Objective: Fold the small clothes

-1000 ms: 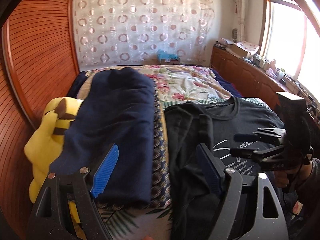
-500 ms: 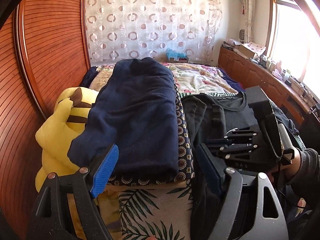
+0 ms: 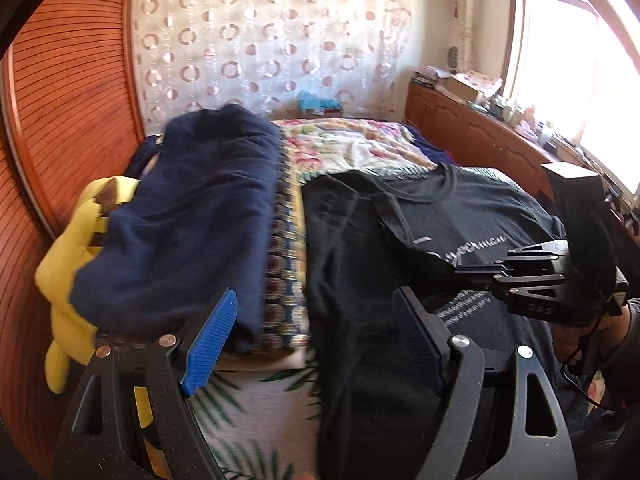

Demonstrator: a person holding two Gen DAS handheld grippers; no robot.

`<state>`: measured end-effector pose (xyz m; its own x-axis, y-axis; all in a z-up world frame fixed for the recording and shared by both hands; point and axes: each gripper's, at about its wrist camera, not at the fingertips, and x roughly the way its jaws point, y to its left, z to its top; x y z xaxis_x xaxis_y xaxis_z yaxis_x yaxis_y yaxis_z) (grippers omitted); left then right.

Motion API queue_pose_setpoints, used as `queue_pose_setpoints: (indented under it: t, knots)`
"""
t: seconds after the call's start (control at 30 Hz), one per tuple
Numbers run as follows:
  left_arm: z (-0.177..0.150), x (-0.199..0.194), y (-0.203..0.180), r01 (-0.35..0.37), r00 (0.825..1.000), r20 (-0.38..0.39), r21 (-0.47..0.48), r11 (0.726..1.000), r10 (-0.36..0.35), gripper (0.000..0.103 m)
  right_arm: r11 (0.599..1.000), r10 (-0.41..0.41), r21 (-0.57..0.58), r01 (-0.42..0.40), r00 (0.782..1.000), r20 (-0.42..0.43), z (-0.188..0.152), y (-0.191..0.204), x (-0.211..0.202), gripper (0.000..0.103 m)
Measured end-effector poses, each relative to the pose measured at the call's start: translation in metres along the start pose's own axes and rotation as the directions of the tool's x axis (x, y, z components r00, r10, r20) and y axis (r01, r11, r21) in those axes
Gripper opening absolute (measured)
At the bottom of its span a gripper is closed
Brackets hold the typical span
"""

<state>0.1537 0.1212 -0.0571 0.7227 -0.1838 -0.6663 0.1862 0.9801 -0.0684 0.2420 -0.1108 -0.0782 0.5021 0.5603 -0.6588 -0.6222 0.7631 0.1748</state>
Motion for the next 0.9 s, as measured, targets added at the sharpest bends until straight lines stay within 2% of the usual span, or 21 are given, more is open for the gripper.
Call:
queue_pose_setpoints:
  t: [0.2,0.27,0.33,0.53,0.67,0.77,0.9]
  knots:
    - [-0.007,0.018,-0.024,0.014,0.999,-0.035,0.057,0.998,-0.012,0.08,0.998,-0.06,0.02,0.059,0.998,0.025,0.005,-0.002,-0.024,0.01]
    - [-0.01,0.023,-0.026,0.01,0.999,-0.048,0.061,0.998,-0.007,0.08,0.996,-0.074,0.043,0.073,0.996,0.039,0.006,-0.009,-0.034,0.016]
    - [-0.018,0.029,-0.029,0.011,0.998,-0.067,0.063,0.998,-0.007,0.08,0.995,-0.086,0.06,0.083,0.995,0.049,0.008,-0.014,-0.037,0.027]
    - [-0.032,0.042,-0.04,0.011,0.994,-0.107,0.08,0.997,-0.002,0.08,0.994,-0.1,0.047,0.098,0.994,0.049,0.023,-0.024,-0.021,0.043]
    - [-0.037,0.045,-0.047,0.012,0.993,-0.118,0.09,0.996,-0.001,0.08,0.994,-0.104,0.041,0.103,0.994,0.018,0.035,-0.033,0.008,0.044]
    - [-0.038,0.047,-0.048,0.017,0.992,-0.124,0.08,0.997,-0.007,0.08,0.985,-0.167,0.029,0.168,0.986,-0.024,0.039,-0.04,0.029,0.044]
    - [-0.036,0.05,-0.055,0.029,0.992,-0.126,0.082,0.996,-0.018,0.08,0.986,-0.152,0.071,0.152,0.988,-0.002,0.036,-0.055,0.017,0.044]
